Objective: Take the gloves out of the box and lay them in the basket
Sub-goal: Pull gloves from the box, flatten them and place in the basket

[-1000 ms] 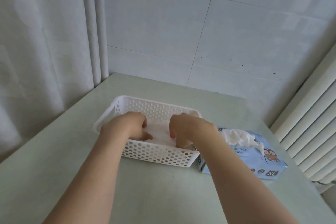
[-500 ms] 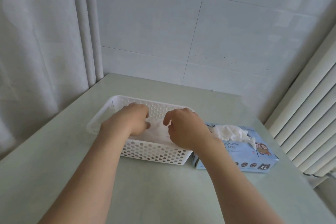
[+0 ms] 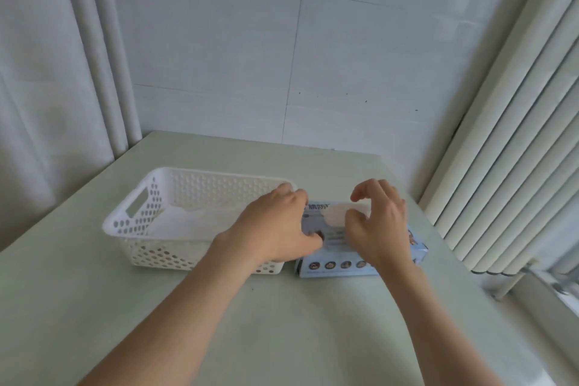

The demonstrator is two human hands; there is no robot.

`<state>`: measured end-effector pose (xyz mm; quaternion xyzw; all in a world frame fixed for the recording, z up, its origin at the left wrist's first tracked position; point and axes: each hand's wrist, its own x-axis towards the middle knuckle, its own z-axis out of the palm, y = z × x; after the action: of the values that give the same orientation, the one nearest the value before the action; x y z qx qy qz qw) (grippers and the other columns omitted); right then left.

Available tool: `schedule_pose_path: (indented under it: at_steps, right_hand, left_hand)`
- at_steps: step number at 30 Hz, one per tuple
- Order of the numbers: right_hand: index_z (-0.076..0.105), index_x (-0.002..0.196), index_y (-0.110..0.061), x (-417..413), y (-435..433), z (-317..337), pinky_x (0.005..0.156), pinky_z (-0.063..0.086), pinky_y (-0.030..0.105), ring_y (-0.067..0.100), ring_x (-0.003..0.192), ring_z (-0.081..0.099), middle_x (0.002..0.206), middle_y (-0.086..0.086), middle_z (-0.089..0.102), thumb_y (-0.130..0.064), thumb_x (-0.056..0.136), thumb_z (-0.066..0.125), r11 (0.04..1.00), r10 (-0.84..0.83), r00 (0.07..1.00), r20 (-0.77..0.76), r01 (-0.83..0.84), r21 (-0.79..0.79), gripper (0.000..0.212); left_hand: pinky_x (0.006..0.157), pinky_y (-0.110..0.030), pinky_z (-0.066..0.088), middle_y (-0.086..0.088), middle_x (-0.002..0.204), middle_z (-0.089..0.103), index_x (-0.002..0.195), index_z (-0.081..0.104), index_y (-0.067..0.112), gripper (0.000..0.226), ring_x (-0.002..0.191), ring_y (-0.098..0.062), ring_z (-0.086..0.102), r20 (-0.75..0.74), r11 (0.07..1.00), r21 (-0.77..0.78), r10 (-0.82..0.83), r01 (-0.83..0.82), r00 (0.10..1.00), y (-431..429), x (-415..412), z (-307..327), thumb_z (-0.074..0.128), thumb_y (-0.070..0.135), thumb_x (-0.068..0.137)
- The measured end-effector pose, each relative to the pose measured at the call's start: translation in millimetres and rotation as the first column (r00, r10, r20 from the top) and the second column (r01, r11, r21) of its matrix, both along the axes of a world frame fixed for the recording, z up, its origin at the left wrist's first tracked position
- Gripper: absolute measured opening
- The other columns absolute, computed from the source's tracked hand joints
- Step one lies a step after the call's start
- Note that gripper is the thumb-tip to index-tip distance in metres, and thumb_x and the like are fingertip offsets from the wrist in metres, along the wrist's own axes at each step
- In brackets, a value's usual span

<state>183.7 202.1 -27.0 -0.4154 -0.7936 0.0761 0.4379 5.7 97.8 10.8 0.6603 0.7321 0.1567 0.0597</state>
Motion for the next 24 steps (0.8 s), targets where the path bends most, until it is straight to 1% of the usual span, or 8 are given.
schedule_pose_path:
  at_steps: [3,5,8,11,13,15,19,24]
  right_hand:
    - [0.061,0.1,-0.027,16,0,-11,0.087,0.045,0.041,0.019,0.09,0.057,0.101,-0.01,0.058,-0.028,0.076,0.056,0.998,0.025,0.999,0.041,-0.022,-0.052,0.024]
    - [0.066,0.101,-0.03,19,0,-14,0.08,0.053,0.042,0.016,0.086,0.061,0.102,-0.013,0.059,-0.034,0.08,0.056,0.995,0.08,0.997,0.011,-0.079,-0.064,0.023]
    - [0.072,0.098,-0.028,20,3,-18,0.072,0.055,0.039,0.016,0.088,0.062,0.1,-0.012,0.062,-0.033,0.085,0.06,0.995,0.089,0.996,-0.03,-0.09,-0.032,0.018]
    - [0.073,0.097,-0.027,21,8,-24,0.072,0.054,0.04,0.018,0.087,0.062,0.095,-0.01,0.064,-0.024,0.094,0.069,0.997,0.071,0.997,-0.032,-0.071,-0.008,0.006]
    - [0.071,0.098,-0.026,21,9,-26,0.072,0.053,0.041,0.019,0.085,0.061,0.092,-0.008,0.064,-0.021,0.097,0.068,0.998,0.065,0.998,-0.025,-0.065,0.0,0.005]
    - [0.069,0.1,-0.024,21,8,-25,0.071,0.052,0.039,0.018,0.084,0.061,0.091,-0.007,0.065,-0.022,0.1,0.065,0.997,0.073,0.997,-0.03,-0.072,0.011,0.005]
    - [0.065,0.102,-0.021,19,7,-24,0.057,0.042,0.032,0.007,0.065,0.055,0.072,-0.012,0.056,-0.023,0.103,0.059,0.998,0.063,0.998,-0.024,-0.062,0.034,0.007]
    - [0.056,0.107,-0.02,15,5,-22,0.046,0.029,0.032,0.022,0.05,0.051,0.056,-0.004,0.053,-0.035,0.109,0.044,0.987,-0.128,0.991,0.038,0.124,0.105,0.02]
  left_hand:
    - [0.089,-0.044,0.056,-0.002,0.12,0.055,0.124,0.059,0.015,0.044,0.107,-0.025,0.062,-0.024,0.999,0.041,0.015,-0.014,1.0,5,2,-7,0.059,0.041,0.089]
    - [0.086,-0.044,0.056,-0.003,0.119,0.058,0.123,0.06,0.014,0.037,0.103,-0.026,0.063,-0.056,0.997,0.08,0.026,-0.021,0.998,6,4,-11,0.055,0.034,0.093]
    - [0.087,-0.04,0.051,0.0,0.119,0.058,0.119,0.063,0.018,0.028,0.103,-0.024,0.06,-0.224,0.975,0.22,0.028,0.023,0.974,10,9,-17,0.05,0.031,0.098]
    - [0.092,-0.04,0.045,0.005,0.111,0.063,0.111,0.065,0.024,0.032,0.106,-0.021,0.058,-0.269,0.951,0.299,0.007,0.076,0.963,11,23,-20,0.051,0.048,0.098]
    - [0.092,-0.04,0.044,0.008,0.1,0.064,0.106,0.06,0.027,0.045,0.102,-0.019,0.058,-0.287,0.964,0.257,0.004,0.073,0.958,11,32,-24,0.049,0.069,0.093]
    - [0.091,-0.04,0.042,0.009,0.095,0.063,0.102,0.055,0.027,0.057,0.1,-0.018,0.058,-0.331,0.969,0.239,0.025,0.058,0.943,12,36,-27,0.046,0.081,0.087]
    - [0.095,-0.039,0.039,0.013,0.097,0.063,0.102,0.056,0.028,0.063,0.103,-0.014,0.058,-0.312,0.971,0.229,0.013,0.062,0.95,12,32,-27,0.045,0.087,0.083]
    - [0.108,-0.044,0.034,0.016,0.111,0.064,0.113,0.058,0.031,0.065,0.118,-0.012,0.053,-0.246,0.98,0.164,-0.069,0.112,0.967,15,19,-27,0.047,0.088,0.082]
